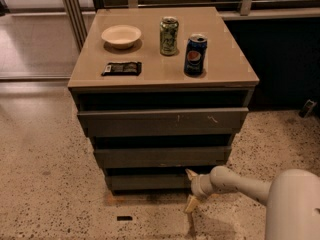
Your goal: Open bottom drawer
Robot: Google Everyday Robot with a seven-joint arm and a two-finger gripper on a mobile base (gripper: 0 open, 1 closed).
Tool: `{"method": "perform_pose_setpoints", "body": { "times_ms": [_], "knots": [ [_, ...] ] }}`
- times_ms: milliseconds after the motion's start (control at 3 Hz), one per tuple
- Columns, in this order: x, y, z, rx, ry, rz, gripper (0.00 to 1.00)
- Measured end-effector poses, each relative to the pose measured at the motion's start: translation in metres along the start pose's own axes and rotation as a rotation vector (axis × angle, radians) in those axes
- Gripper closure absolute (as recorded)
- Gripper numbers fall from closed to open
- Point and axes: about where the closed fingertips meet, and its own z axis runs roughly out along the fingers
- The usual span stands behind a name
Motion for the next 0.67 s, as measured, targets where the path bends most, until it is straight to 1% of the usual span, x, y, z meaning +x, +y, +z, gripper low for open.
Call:
{"method": "perform_pose_setpoints", "body": {
  "times_ms": [667],
  "knots": [
    [0.004,-0.026,0.029,-0.033,0.005,-0.008,0.00]
  ]
}}
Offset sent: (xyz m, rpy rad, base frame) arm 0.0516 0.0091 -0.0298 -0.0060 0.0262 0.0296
